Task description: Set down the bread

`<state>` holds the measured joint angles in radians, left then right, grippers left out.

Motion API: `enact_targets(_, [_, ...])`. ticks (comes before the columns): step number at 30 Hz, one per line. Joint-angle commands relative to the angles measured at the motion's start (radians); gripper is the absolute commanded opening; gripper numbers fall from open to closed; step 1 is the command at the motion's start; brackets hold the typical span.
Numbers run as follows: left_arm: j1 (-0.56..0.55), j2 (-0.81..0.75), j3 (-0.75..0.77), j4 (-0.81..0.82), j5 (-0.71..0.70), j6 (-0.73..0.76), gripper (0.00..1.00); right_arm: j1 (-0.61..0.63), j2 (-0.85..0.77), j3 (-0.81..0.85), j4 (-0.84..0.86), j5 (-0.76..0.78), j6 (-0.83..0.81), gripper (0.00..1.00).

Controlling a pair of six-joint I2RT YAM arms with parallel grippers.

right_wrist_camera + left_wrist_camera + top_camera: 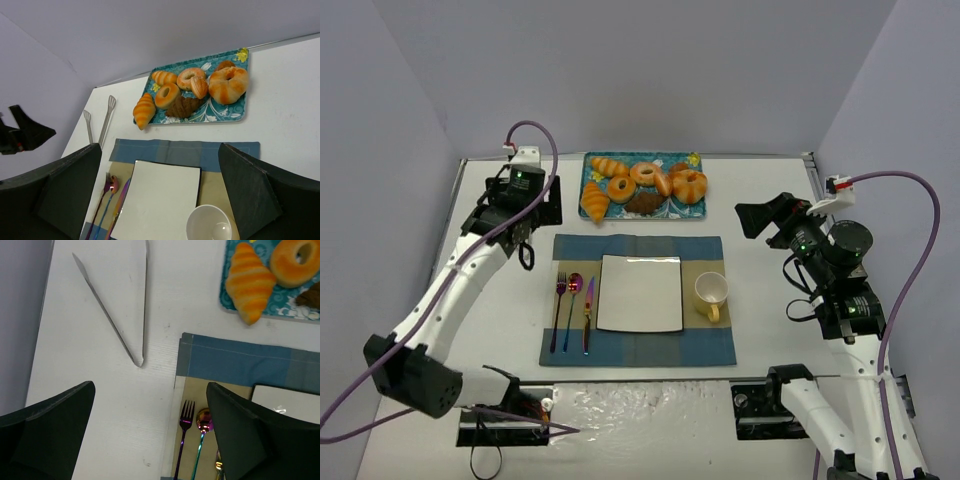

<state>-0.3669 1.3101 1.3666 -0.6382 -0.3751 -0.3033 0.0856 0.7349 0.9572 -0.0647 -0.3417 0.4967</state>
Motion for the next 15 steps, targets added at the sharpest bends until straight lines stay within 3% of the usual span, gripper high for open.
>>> enact_targets(1, [0.118,0.145,0.07,0.028,0.09,-0.129,0.91,0.0,-0.014,0.0,0.072,-0.02,0.013,1.0])
enact_targets(8, [0.171,0.302,0.103,0.083,0.002,-0.209,0.96,0.0,-0.032,-0.008,0.072,-0.023,0.026,1.0])
enact_targets(15, [0.243,0.455,0.145,0.116,0.049,-0.233,0.97,0.0,-0.066,-0.008,0.068,-0.023,0.023,1.0])
